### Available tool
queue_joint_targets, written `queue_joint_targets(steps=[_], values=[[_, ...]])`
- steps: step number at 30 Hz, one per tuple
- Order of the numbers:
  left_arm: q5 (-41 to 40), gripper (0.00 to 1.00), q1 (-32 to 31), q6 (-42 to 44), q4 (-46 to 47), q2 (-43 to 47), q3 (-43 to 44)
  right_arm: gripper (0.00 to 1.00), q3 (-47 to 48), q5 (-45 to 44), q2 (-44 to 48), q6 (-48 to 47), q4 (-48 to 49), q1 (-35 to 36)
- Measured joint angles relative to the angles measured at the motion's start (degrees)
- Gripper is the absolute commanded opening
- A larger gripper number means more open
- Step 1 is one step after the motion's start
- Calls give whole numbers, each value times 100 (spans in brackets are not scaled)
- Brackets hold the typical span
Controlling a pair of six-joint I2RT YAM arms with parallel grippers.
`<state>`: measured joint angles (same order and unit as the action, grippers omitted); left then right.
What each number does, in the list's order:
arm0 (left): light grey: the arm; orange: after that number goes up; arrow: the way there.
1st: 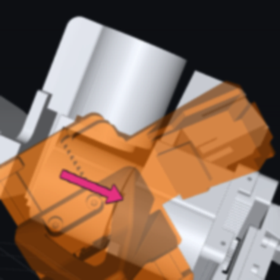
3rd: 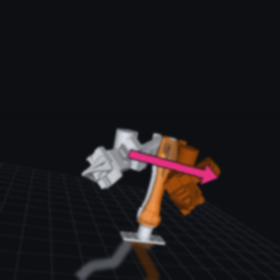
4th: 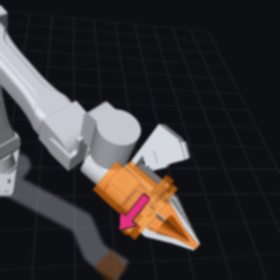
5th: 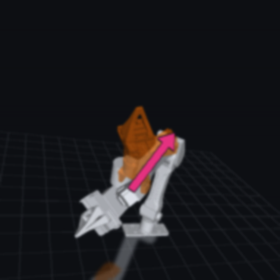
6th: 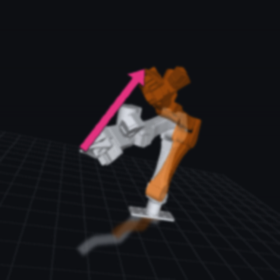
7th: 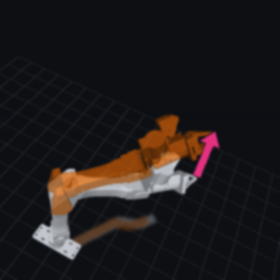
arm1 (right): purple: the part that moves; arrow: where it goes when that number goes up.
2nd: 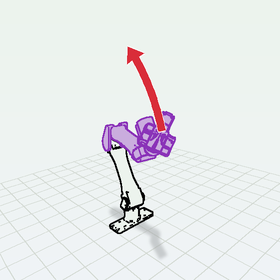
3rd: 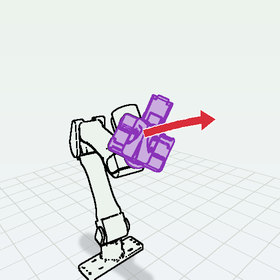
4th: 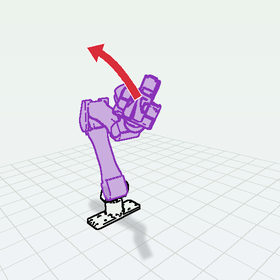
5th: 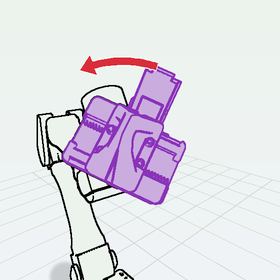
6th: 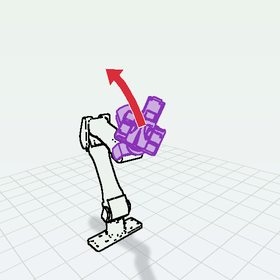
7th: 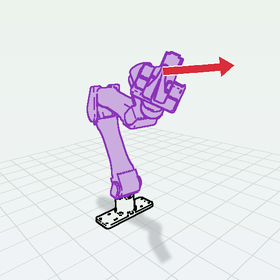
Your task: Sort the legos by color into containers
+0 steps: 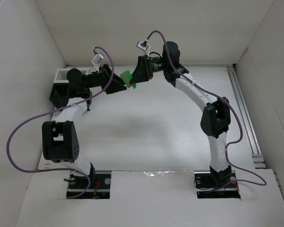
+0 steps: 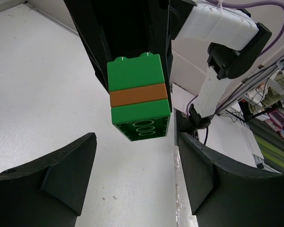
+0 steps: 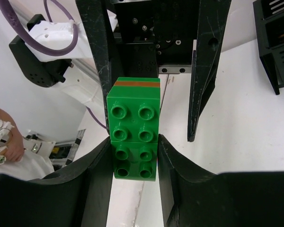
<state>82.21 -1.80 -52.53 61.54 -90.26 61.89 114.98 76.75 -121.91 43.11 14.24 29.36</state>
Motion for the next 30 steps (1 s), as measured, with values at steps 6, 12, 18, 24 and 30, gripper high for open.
queue_joint_targets(steps=[6,12,18,24,30], values=[[-35,59,0,-39,4,-72,92,0,-20,-2,-61,0,-4,68],[-46,41,0,-101,22,-105,122,0,-28,-46,-81,-2,0,70],[-31,8,4,-188,2,-129,129,0,-35,-114,-127,-48,39,61],[-101,0,0,-168,-17,-131,129,0,-39,-223,-127,-70,42,-4],[-398,0,-9,0,-142,-120,42,0,-26,-372,-127,-170,2,-79]])
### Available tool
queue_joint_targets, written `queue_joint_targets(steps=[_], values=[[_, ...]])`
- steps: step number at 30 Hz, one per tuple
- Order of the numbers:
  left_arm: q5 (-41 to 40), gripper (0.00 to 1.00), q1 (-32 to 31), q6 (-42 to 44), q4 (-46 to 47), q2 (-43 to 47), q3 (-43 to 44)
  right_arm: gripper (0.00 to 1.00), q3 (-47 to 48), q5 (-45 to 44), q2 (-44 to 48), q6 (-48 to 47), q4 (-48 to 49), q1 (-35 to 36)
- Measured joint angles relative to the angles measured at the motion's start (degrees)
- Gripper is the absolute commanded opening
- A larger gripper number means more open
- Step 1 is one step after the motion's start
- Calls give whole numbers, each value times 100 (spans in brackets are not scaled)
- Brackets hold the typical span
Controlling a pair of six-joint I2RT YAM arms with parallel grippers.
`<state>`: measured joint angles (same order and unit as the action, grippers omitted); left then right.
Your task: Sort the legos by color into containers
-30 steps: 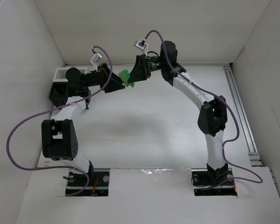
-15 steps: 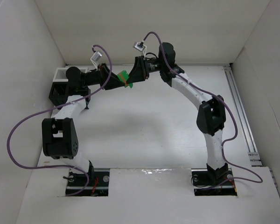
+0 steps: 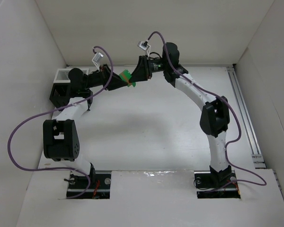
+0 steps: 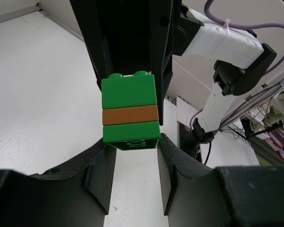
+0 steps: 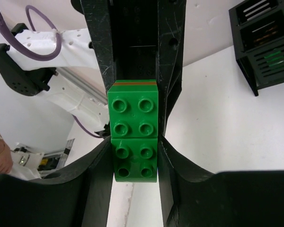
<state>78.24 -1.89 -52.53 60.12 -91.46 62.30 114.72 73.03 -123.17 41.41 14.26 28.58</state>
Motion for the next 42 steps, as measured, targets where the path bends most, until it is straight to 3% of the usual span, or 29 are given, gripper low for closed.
queue_joint_targets(steps=[12,22,27,30,37,42], values=[[20,0,426,645,-763,321,-380,0,234,-424,-9,-284,-210,-496],[105,0,562,2538,-3091,520,-282,0,50,-452,-9,-352,-319,-490],[-420,0,1078,4002,-4839,942,-118,0,422,-1056,-157,-385,-697,-391],[-997,0,1445,4433,-5318,1582,-155,0,866,-1766,-304,-511,-839,-175],[-2232,0,2564,4647,-5613,3158,-367,0,1694,-2494,-789,-870,-881,640],[-2387,0,3195,4448,-5777,3189,-584,0,2026,-2815,-1504,-942,-407,1012]])
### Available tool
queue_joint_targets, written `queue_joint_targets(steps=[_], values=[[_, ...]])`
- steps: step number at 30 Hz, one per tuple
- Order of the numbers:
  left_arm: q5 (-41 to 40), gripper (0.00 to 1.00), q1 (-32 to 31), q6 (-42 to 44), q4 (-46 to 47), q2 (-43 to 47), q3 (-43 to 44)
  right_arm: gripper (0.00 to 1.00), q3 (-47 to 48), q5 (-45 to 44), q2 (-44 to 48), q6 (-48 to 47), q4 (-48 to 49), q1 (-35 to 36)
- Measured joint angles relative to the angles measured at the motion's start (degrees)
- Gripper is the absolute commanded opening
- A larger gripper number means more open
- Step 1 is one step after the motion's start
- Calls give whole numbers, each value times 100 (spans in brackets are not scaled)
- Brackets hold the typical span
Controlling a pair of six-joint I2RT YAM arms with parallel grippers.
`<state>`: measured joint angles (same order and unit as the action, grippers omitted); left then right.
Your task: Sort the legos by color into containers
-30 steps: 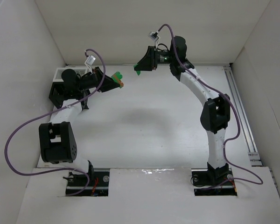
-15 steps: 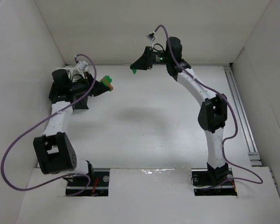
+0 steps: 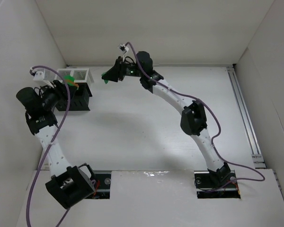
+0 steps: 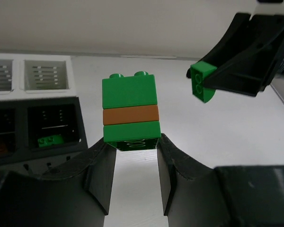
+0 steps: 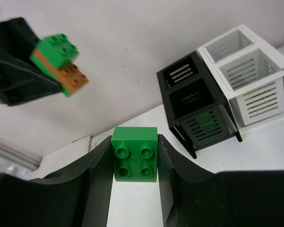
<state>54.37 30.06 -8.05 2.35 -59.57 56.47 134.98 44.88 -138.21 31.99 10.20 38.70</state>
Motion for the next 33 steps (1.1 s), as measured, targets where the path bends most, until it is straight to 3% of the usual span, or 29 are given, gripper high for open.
queue_joint_targets(steps=[9,21,33], values=[[273,0,522,-186,-269,-44,-24,0,116,-837,-767,-96,420,457],[212,0,570,20,-1025,385,15,0,20,-1840,-872,-271,2260,870],[275,0,811,212,-1300,553,122,0,-417,-2068,-1115,-549,3399,1029]])
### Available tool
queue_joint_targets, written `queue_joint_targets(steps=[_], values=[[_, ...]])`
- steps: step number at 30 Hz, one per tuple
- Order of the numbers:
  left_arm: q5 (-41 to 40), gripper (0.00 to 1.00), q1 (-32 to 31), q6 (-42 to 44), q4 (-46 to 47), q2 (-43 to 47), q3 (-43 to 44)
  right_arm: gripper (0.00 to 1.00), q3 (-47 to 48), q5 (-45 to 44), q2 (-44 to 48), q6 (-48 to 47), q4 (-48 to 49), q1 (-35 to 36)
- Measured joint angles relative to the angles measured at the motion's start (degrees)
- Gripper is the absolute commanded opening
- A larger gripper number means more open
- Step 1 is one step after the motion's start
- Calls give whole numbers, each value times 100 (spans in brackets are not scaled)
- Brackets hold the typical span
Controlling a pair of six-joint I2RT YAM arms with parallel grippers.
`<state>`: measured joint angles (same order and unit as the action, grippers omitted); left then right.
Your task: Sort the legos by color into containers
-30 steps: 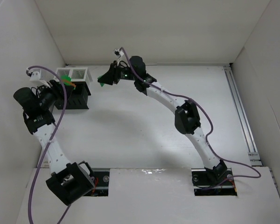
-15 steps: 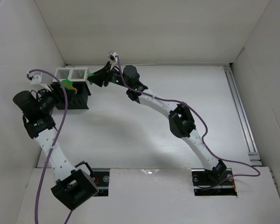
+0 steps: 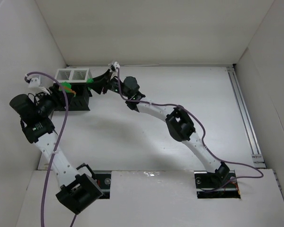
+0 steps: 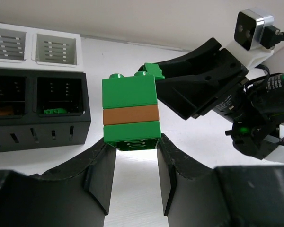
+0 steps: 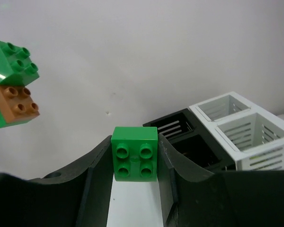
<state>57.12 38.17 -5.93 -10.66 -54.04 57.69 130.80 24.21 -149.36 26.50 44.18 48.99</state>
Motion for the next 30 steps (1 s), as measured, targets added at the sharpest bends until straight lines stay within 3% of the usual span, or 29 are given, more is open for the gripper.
queue_joint_targets(steps=[5,11,16,21,25,30], values=[[87,0,-289,365,-203,-118,-85,0,-955,-98,455,149,101,-175],[101,0,-334,229,-184,66,-623,0,-1700,46,1180,420,72,-719],[76,0,-796,1117,-1119,-188,-258,0,-3178,28,2505,527,-136,-1132],[44,0,-1427,1753,-1585,-520,-55,0,-4162,763,3783,46,-1652,-1703],[164,0,-1840,1917,-1523,-660,-57,1,-4476,1252,4317,-1237,-3429,-2275],[227,0,-2203,2055,-1329,-1016,-37,16,-4546,1080,4138,-2887,-5407,-2249]])
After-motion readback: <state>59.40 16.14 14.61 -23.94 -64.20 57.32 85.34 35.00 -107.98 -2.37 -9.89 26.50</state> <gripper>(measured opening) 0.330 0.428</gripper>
